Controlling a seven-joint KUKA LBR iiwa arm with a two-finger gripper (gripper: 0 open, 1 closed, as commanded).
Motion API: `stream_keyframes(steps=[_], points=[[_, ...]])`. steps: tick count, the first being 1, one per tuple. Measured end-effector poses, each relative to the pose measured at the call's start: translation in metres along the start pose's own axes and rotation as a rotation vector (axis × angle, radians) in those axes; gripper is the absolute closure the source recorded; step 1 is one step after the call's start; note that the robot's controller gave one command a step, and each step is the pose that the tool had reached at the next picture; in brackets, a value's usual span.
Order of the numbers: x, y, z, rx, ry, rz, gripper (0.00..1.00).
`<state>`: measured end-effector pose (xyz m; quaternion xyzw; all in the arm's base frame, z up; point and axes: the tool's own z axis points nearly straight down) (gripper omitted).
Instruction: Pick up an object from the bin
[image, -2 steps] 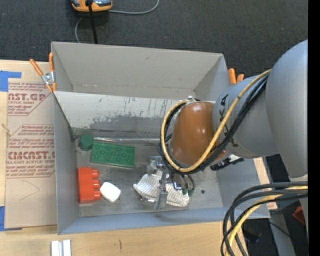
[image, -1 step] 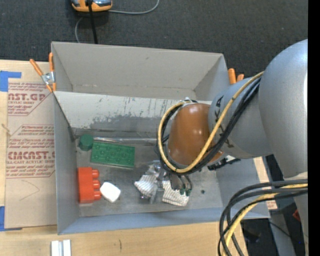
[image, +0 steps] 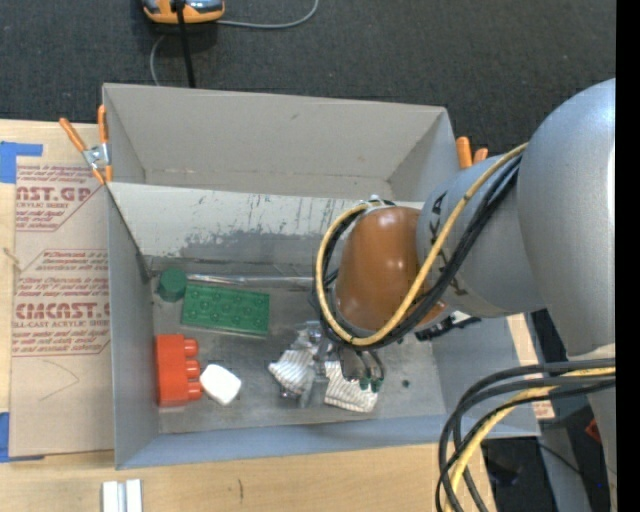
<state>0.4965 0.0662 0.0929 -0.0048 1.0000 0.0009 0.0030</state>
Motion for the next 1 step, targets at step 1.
stream_keyframes(steps=[1], points=[[-0.0015, -0.0049, -0.1138, 0.000, -0.001, -0.043, 1.00]])
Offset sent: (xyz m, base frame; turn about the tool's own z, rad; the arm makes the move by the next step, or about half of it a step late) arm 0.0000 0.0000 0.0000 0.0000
